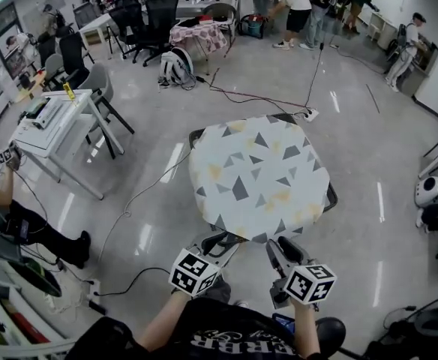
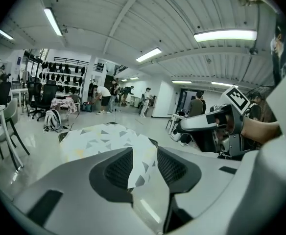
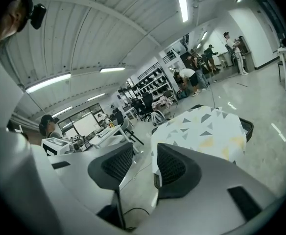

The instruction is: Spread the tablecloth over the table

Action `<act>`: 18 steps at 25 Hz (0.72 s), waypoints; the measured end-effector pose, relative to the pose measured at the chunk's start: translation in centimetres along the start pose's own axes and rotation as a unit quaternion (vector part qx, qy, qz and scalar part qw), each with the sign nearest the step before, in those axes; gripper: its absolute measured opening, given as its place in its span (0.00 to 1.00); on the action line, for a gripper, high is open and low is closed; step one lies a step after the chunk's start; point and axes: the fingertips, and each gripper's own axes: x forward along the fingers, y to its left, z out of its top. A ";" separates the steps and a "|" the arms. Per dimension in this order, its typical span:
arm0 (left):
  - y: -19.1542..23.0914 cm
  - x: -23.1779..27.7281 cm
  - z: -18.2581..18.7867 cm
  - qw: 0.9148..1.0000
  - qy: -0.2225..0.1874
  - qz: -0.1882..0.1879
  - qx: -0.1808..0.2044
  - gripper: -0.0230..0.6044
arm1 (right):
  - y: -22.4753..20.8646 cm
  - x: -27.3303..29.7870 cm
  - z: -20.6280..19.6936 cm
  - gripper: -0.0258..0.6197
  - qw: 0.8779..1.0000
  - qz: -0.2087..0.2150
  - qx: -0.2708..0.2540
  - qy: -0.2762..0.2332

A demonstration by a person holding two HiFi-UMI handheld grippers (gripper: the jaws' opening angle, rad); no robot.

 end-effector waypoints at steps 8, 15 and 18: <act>-6.2 -3.5 -1.5 1.000 -0.015 0.020 -0.010 0.18 | 2.7 -4.8 -3.5 0.21 0.998 0.051 -0.027 0.024; -10.0 -6.3 -2.4 0.999 -0.035 0.033 -0.016 0.12 | 5.2 -7.7 -5.3 0.11 0.994 0.095 -0.054 0.020; -11.2 -7.0 -2.5 0.998 -0.045 0.034 -0.017 0.11 | 5.9 -8.6 -5.7 0.09 0.992 0.107 -0.068 0.017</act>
